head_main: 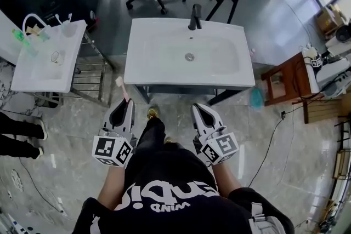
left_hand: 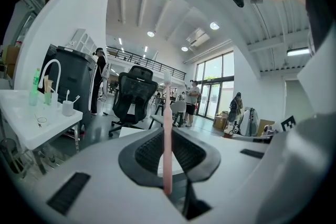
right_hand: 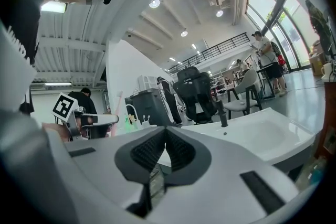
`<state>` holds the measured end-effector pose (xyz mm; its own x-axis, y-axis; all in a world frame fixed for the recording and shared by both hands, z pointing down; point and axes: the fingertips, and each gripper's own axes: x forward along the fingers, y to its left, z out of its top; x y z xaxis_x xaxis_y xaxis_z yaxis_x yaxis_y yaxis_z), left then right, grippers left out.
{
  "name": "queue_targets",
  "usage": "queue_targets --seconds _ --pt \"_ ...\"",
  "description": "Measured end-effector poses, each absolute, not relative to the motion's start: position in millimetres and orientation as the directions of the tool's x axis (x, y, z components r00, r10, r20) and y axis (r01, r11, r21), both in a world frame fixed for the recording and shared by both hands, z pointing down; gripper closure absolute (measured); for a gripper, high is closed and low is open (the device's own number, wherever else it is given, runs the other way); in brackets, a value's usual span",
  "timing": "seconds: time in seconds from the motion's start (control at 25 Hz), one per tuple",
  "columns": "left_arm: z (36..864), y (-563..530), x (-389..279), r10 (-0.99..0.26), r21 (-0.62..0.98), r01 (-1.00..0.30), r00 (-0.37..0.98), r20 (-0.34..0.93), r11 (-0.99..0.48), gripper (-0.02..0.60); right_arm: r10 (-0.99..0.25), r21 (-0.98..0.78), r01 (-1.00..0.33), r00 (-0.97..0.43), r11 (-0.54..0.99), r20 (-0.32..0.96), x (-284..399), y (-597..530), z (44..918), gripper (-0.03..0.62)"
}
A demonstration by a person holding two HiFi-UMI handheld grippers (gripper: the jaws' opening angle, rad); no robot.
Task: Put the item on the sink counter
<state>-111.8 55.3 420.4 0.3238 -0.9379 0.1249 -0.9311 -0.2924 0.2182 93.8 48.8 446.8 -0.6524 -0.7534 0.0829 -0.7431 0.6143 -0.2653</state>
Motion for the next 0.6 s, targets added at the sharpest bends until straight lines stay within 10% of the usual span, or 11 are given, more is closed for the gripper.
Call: queue_targets --seconds 0.6 --pt "421.7 -84.8 -151.2 -0.924 0.242 -0.914 0.362 0.125 -0.325 0.525 -0.759 -0.245 -0.752 -0.645 0.612 0.088 49.6 -87.3 435.3 0.576"
